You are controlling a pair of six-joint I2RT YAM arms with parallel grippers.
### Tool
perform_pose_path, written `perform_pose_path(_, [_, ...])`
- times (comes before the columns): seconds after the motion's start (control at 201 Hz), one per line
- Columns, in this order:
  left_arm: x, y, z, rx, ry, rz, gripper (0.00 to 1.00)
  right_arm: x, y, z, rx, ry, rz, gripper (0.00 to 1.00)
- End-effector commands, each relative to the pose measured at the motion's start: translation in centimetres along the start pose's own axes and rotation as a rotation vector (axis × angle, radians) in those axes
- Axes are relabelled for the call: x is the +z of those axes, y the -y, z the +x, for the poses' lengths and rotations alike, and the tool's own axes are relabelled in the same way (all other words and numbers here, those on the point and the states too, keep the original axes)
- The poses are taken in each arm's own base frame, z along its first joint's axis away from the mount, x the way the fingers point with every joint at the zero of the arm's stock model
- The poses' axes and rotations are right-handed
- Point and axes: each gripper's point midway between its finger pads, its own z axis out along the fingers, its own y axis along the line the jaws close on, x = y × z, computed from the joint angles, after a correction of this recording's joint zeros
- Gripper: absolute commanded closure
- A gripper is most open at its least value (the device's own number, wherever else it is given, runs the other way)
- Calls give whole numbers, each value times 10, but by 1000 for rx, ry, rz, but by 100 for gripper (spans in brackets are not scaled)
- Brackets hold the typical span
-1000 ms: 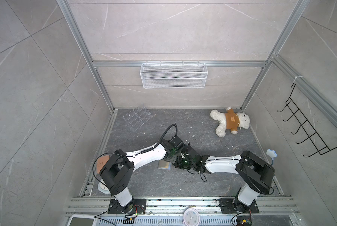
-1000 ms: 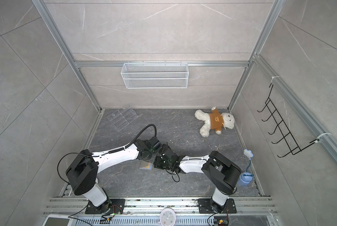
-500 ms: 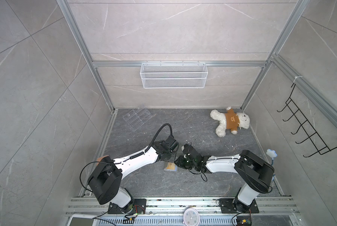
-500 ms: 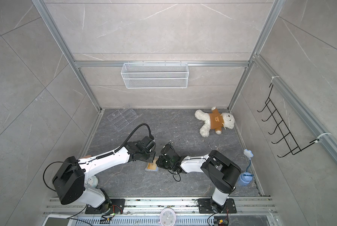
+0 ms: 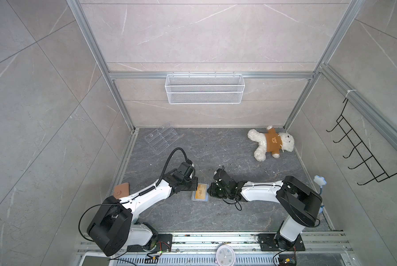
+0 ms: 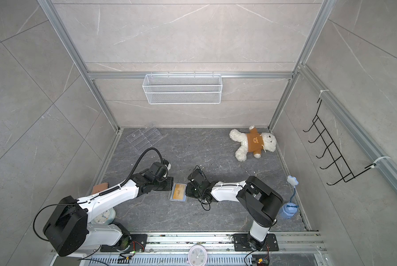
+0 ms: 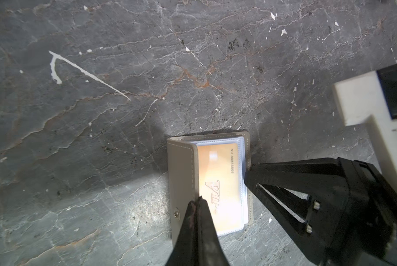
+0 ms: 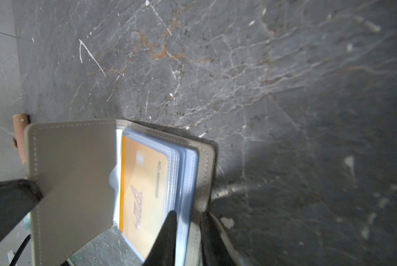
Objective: Take the credit cards out of the card holder
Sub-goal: Open the card holder at the center of the table.
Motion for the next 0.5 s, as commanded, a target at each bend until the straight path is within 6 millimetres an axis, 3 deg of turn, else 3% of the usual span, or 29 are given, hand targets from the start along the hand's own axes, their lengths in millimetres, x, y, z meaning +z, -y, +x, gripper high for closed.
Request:
perform_pose_path(0.0, [2, -15, 16, -17, -43, -37, 100, 9, 26, 8, -20, -27, 106, 77])
perform_pose_path(0.493, [19, -65, 41, 15, -177, -302, 99, 16, 32, 11, -22, -39, 119, 79])
